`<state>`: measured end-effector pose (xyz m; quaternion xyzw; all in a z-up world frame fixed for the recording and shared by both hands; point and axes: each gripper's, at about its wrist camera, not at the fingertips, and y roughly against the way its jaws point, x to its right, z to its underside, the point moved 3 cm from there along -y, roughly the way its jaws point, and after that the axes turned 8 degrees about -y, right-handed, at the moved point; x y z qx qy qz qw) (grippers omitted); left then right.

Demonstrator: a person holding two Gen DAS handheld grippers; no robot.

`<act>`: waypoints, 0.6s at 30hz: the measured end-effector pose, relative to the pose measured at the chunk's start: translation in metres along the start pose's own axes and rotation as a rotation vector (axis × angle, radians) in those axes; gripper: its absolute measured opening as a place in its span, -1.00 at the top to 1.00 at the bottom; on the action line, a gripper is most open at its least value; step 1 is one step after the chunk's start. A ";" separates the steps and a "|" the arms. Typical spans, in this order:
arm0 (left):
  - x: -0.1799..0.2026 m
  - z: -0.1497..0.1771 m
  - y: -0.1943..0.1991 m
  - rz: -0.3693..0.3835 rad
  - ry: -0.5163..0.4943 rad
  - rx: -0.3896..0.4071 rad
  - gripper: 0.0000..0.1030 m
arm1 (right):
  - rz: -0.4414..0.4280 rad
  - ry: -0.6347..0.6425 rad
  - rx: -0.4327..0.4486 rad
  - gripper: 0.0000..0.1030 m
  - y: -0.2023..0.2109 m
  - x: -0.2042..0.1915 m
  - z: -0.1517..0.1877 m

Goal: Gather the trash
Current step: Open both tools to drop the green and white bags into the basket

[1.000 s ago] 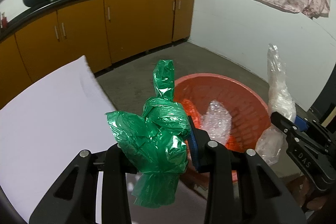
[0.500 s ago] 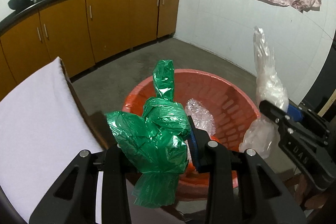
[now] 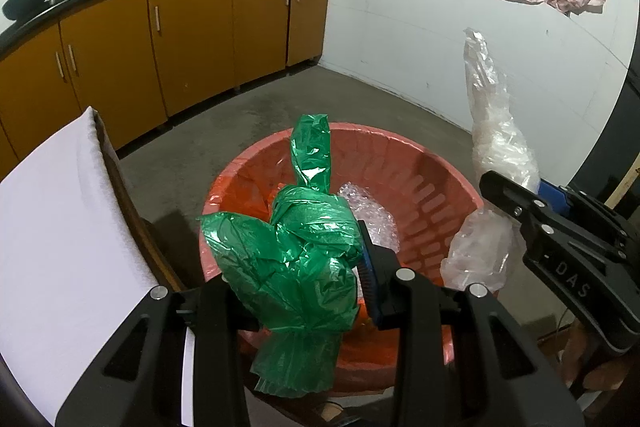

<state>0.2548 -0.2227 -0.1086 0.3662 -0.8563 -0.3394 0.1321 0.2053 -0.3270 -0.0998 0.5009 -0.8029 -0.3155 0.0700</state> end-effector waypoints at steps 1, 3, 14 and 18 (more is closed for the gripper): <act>0.000 0.001 -0.001 0.002 0.002 -0.002 0.30 | -0.003 0.001 -0.002 0.33 -0.001 0.000 0.000; -0.001 0.002 -0.003 0.004 0.004 -0.006 0.30 | -0.008 0.005 -0.004 0.33 -0.003 0.000 -0.001; -0.007 0.008 -0.011 0.016 0.041 -0.012 -0.01 | -0.076 0.007 -0.030 -0.02 -0.017 -0.002 -0.009; -0.012 0.011 -0.011 0.013 0.061 -0.022 -0.08 | -0.073 0.017 -0.021 -0.16 -0.013 0.000 -0.011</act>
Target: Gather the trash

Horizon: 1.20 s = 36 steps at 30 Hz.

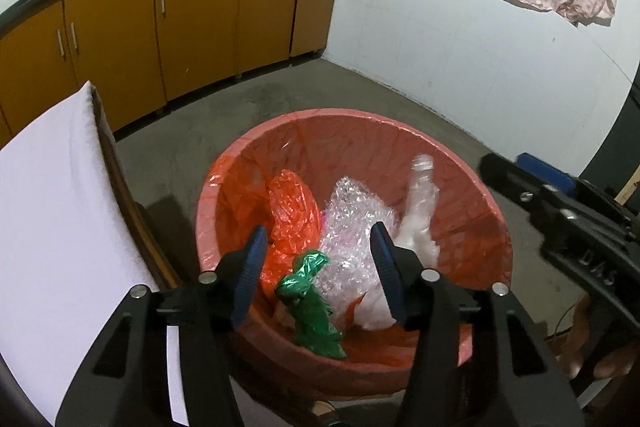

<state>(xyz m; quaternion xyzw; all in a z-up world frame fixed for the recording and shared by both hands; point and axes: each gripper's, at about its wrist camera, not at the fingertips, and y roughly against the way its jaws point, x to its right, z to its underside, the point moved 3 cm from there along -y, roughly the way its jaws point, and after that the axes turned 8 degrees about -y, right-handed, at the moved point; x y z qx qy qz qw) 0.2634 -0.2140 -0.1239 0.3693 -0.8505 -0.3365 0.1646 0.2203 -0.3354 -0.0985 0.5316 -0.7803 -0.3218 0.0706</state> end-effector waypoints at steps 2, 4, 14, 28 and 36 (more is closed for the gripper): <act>-0.005 0.003 0.006 -0.012 0.021 0.000 -0.12 | 0.013 0.001 0.020 -0.29 0.007 0.003 -0.001; -0.012 0.008 0.020 -0.034 0.048 0.013 -0.22 | 0.036 -0.002 0.051 -0.60 0.017 0.007 -0.001; -0.038 0.044 0.168 -0.365 0.128 0.240 -0.97 | 0.047 0.081 0.273 -0.92 0.120 -0.009 0.018; -0.027 0.113 0.291 -0.729 0.223 0.355 -0.97 | 0.001 0.122 0.386 -0.92 0.227 -0.048 0.050; -0.015 0.135 0.304 -0.786 0.223 0.365 -0.97 | -0.020 0.172 0.396 -0.92 0.252 -0.059 0.069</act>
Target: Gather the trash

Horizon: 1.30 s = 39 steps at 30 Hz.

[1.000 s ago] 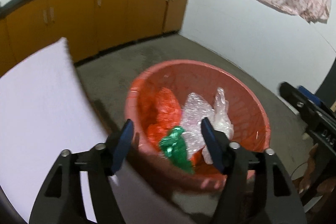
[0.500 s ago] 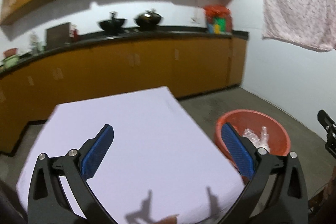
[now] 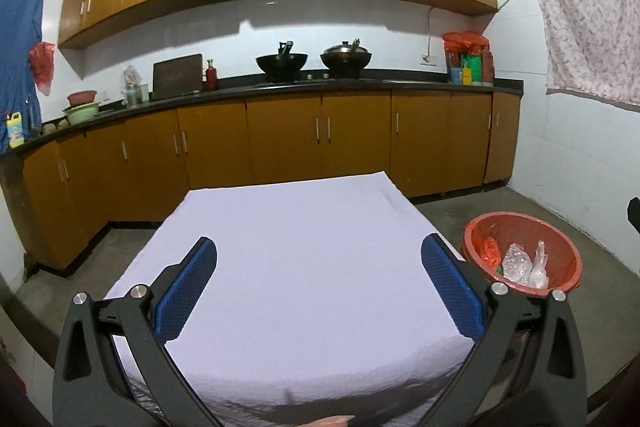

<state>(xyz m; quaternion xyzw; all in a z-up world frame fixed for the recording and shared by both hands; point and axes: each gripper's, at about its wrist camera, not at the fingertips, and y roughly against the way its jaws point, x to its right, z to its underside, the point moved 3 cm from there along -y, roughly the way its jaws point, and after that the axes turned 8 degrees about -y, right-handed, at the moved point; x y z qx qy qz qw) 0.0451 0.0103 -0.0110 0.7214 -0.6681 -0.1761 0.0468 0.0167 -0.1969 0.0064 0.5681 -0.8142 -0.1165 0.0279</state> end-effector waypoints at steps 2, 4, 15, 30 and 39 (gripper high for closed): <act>-0.004 0.001 0.006 0.009 0.009 0.007 -0.97 | -0.012 0.006 -0.001 -0.92 0.006 -0.003 0.002; -0.007 0.002 0.009 0.017 0.018 0.011 -0.97 | -0.017 0.016 -0.001 -0.92 0.010 -0.006 0.004; -0.010 0.009 0.024 0.020 0.004 0.036 -0.97 | -0.026 0.016 -0.006 -0.92 0.026 -0.007 0.009; -0.008 0.009 0.032 0.050 -0.012 0.051 -0.97 | -0.031 -0.001 -0.021 -0.92 0.035 -0.005 0.015; -0.006 0.012 0.035 0.059 -0.019 0.058 -0.97 | -0.033 -0.007 -0.025 -0.92 0.036 -0.005 0.016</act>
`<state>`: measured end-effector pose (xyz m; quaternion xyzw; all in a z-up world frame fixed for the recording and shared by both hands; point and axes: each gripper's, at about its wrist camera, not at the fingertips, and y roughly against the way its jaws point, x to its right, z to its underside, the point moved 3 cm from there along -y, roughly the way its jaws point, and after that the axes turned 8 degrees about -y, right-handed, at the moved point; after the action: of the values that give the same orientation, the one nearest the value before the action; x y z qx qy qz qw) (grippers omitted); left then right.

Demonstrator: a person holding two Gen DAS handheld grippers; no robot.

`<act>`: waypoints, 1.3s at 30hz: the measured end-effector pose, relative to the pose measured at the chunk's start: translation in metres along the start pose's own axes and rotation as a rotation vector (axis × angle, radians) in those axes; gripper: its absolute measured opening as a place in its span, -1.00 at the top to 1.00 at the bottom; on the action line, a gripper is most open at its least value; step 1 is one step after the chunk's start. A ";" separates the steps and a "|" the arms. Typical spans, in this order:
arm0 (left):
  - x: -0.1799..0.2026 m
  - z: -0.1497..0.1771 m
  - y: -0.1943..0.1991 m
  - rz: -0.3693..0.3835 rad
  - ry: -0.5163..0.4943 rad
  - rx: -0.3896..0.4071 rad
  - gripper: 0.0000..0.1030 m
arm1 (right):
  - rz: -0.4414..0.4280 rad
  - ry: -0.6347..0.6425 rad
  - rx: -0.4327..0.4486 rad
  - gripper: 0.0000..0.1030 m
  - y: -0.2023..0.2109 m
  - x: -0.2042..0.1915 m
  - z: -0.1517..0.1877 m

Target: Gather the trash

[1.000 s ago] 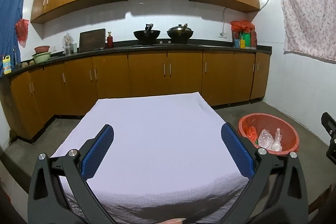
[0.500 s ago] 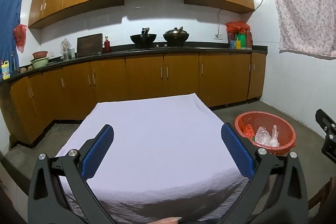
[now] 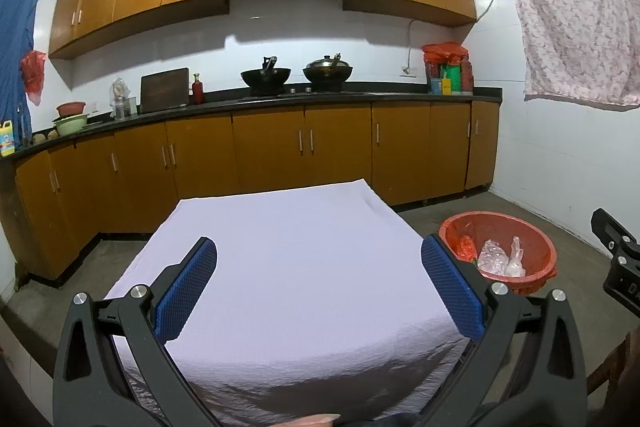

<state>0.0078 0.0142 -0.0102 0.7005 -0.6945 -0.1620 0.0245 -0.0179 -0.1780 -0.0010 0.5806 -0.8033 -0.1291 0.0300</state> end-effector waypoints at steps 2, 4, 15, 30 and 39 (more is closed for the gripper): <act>0.000 0.000 0.000 0.000 0.001 0.000 -0.97 | -0.001 -0.003 -0.002 -0.92 0.000 0.000 0.000; 0.000 0.000 0.000 0.001 0.002 0.000 -0.97 | -0.002 -0.006 -0.004 -0.92 -0.001 0.000 0.001; 0.005 0.001 0.001 0.009 0.000 -0.008 -0.97 | -0.003 -0.006 -0.006 -0.92 -0.002 0.001 0.002; 0.006 0.001 0.001 0.012 0.003 -0.013 -0.97 | -0.004 -0.006 -0.006 -0.92 -0.002 0.001 0.002; 0.009 0.006 0.000 0.016 0.011 -0.029 -0.97 | -0.005 -0.004 -0.010 -0.92 -0.002 0.001 0.002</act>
<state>0.0060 0.0062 -0.0175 0.6954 -0.6976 -0.1681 0.0395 -0.0166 -0.1793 -0.0035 0.5821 -0.8014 -0.1343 0.0309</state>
